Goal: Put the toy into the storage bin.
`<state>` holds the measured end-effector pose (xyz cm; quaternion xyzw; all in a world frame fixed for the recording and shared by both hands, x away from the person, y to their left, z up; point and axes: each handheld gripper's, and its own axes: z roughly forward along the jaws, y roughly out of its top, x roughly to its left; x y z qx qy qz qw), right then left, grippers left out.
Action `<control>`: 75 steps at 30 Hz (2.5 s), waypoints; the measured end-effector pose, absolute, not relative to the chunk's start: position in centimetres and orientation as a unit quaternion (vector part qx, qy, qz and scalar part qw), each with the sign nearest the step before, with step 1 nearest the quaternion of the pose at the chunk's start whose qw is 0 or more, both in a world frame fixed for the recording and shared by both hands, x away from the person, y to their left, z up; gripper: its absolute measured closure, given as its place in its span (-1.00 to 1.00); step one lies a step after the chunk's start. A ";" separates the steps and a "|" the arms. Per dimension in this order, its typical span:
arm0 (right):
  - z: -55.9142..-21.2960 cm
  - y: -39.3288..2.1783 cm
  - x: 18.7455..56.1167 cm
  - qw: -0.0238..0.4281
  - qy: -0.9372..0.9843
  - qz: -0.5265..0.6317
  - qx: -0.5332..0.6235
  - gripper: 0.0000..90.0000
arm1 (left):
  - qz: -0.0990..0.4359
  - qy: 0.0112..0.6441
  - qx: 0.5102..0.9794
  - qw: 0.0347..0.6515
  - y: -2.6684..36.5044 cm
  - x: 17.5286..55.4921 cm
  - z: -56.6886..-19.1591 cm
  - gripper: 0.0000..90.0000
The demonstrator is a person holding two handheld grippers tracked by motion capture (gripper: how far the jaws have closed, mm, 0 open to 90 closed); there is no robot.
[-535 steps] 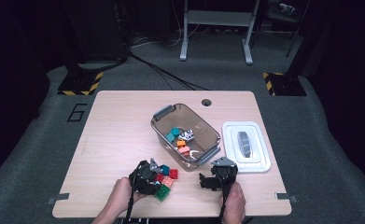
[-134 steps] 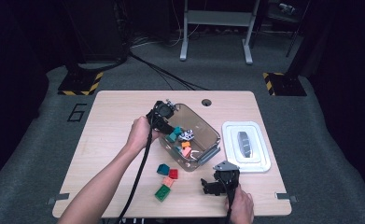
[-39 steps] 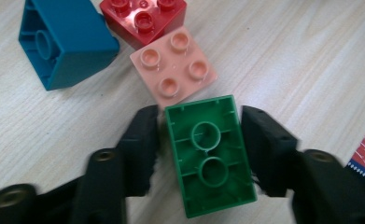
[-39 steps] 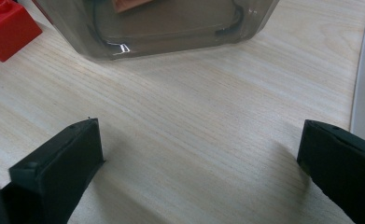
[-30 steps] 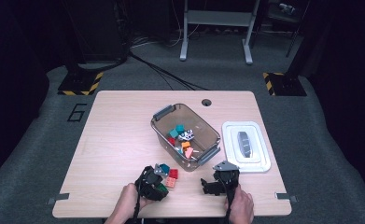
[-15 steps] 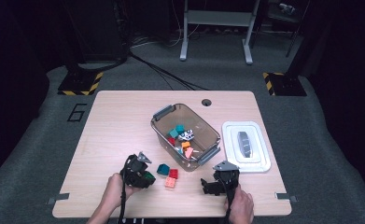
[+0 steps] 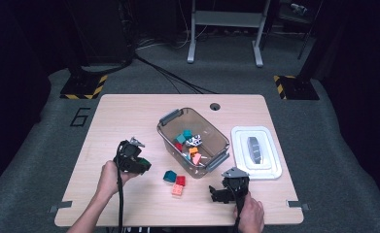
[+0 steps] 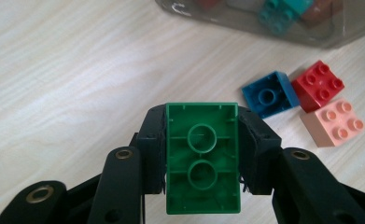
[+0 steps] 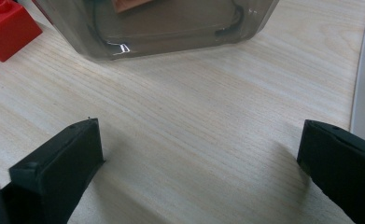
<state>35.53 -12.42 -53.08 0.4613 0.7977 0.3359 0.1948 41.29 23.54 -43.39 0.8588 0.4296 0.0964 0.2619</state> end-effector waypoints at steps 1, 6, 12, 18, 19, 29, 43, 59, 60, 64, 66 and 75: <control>-53.1 -12.4 35.5 0.195 0.798 0.336 0.461 -1.00 | 0.100 0.430 0.858 0.262 23.6 41.4 -43.2 0.31; -53.1 -12.4 35.5 0.194 0.798 0.336 0.461 -1.00 | 0.104 0.428 0.859 0.260 23.8 42.1 -42.1 0.31; -53.1 -12.4 35.5 0.195 0.798 0.336 0.461 -1.00 | 0.110 0.433 0.856 0.262 23.9 42.9 -41.4 0.31; -53.1 -12.4 35.5 0.195 0.798 0.336 0.461 -1.00 | 0.113 0.430 0.856 0.262 23.8 43.4 -40.3 0.31; -53.1 -12.4 35.5 0.195 0.798 0.336 0.461 -1.00 | 0.115 0.430 0.856 0.262 23.8 43.5 -40.1 0.31; -53.1 -12.4 35.5 0.195 0.798 0.336 0.461 -1.00 | 0.129 0.422 0.860 0.258 23.4 44.3 -37.9 0.31; -53.1 -12.4 35.5 0.195 0.798 0.336 0.461 -1.00 | 0.155 0.415 0.857 0.264 22.5 45.5 -34.5 0.31; -53.1 -12.4 35.5 0.195 0.798 0.336 0.461 -1.00 | 0.171 0.393 0.865 0.261 19.0 47.1 -32.6 0.31; -53.1 -12.4 35.5 0.195 0.798 0.336 0.461 -1.00 | 0.172 0.391 0.865 0.262 18.8 47.1 -32.6 0.31; -53.1 -12.4 35.5 0.195 0.798 0.336 0.461 -1.00 | 0.173 0.385 0.868 0.262 17.9 47.4 -32.5 0.31; -53.1 -12.4 35.5 0.195 0.798 0.336 0.461 -1.00 | 0.175 0.382 0.869 0.262 17.4 47.5 -32.6 0.31; -53.1 -12.4 35.5 0.196 0.798 0.336 0.460 -1.00 | 0.172 0.372 0.871 0.272 15.7 48.2 -33.3 0.31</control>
